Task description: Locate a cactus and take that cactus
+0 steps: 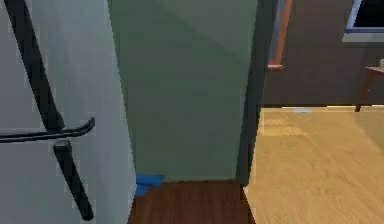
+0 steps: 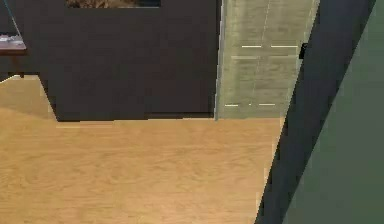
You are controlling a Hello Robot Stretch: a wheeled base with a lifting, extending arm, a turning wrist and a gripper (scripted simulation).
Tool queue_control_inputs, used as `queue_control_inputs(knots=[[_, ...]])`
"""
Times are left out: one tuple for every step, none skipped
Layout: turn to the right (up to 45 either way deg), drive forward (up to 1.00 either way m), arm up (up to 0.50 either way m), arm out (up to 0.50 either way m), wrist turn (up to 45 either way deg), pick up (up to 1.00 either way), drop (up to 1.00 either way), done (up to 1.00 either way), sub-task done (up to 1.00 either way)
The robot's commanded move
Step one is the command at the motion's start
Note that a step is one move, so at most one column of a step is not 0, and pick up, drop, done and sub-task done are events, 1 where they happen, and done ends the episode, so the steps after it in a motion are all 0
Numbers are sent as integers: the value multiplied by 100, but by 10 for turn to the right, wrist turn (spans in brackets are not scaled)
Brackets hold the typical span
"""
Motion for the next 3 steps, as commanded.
queue_control_inputs(knots=[[390, 0, 0, 0, 0, 0, 0, 0, 0], [0, 100, 0, 0, 0, 0, 0, 0, 0], [30, 0, 0, 0, 0, 0, 0, 0, 0]])
